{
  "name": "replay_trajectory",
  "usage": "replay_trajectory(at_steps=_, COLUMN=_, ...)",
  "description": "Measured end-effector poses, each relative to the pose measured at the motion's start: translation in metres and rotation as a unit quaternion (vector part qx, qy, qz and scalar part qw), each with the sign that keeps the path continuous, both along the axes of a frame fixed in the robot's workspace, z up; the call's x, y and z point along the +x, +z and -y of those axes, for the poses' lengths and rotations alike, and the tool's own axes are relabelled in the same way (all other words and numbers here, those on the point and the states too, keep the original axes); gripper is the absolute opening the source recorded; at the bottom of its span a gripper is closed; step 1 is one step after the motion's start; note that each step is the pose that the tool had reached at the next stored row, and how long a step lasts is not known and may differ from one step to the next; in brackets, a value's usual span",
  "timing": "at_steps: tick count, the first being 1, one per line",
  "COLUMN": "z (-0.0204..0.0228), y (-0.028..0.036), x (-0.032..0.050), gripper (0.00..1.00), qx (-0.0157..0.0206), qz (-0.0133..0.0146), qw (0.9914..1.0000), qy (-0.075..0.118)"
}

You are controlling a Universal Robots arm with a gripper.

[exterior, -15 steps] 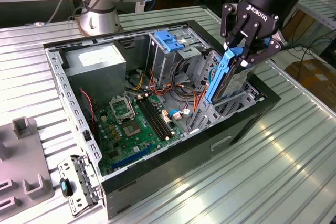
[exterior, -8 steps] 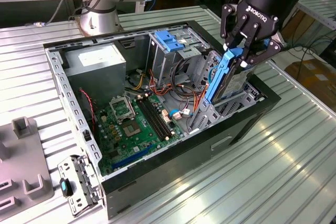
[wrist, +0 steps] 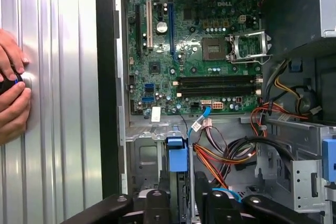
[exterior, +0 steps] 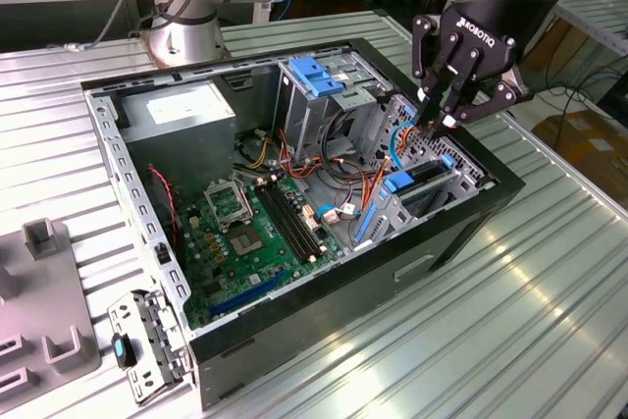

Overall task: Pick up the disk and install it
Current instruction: 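Insert the disk into the insertion slot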

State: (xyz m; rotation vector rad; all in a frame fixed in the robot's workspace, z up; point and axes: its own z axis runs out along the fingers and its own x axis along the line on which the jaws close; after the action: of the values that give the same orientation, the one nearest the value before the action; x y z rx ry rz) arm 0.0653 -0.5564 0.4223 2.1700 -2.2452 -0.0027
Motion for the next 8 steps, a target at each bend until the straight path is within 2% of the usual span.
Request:
replay_trajectory(at_steps=1, z=0.0000, y=-0.0011, x=0.0000, gripper=0.24, qx=0.0000, qz=0.0018, qw=1.00000, qy=0.000)
replay_trajectory(at_steps=3, z=0.0000, y=-0.0024, x=0.0005, gripper=0.24, qx=0.0001, qz=0.0052, qw=0.99999, qy=0.001)
replay_trajectory(at_steps=4, z=0.0000, y=-0.0031, x=0.0009, gripper=0.18, qx=0.0000, qz=0.0066, qw=0.99998, qy=0.002)
replay_trajectory(at_steps=5, z=0.0001, y=-0.0040, x=0.0015, gripper=0.12, qx=0.0001, qz=0.0072, qw=0.99997, qy=0.002)
replay_trajectory(at_steps=8, z=0.0000, y=-0.0099, x=0.0042, gripper=0.11, qx=0.0000, qz=0.0074, qw=0.99997, qy=0.003)
